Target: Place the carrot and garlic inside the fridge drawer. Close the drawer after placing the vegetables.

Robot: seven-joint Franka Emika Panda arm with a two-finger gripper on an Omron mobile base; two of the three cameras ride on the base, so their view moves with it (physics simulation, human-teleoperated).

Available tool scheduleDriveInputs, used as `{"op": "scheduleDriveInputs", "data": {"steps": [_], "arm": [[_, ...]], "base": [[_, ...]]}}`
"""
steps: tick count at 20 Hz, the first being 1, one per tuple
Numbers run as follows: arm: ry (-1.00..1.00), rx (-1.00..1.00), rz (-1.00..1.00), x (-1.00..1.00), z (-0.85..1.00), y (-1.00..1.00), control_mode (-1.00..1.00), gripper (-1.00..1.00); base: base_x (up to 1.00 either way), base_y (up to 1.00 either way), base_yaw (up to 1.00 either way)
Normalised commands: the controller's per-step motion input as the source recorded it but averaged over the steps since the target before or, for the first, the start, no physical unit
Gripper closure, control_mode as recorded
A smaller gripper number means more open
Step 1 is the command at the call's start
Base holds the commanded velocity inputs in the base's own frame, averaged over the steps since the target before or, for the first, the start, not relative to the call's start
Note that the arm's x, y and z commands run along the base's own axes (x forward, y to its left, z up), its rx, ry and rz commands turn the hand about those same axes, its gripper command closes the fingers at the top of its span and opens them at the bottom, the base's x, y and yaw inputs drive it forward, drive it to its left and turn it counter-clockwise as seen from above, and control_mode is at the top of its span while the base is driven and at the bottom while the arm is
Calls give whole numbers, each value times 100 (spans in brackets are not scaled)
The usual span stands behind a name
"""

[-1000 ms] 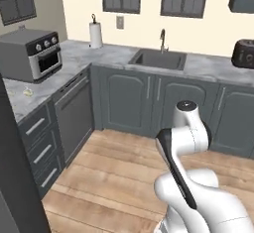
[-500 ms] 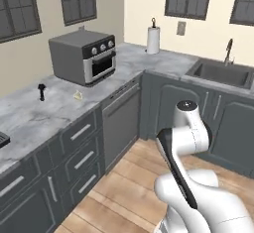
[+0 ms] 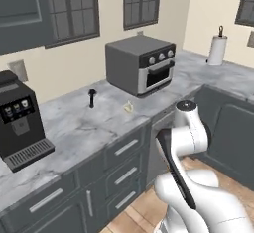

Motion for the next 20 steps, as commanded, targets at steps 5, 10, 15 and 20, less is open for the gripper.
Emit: {"op": "scheduleDriveInputs", "data": {"steps": [5,10,15,20], "arm": [[0,0,0,0,0,0,100,-100],[0,0,0,0,0,0,100,-100],[0,5,16,41,0,-20,-100,-100],[4,8,20,99,0,-18,-100,-100]], "base": [[97,0,43],[66,-32,35],[20,-15,11],[0,0,0]]}}
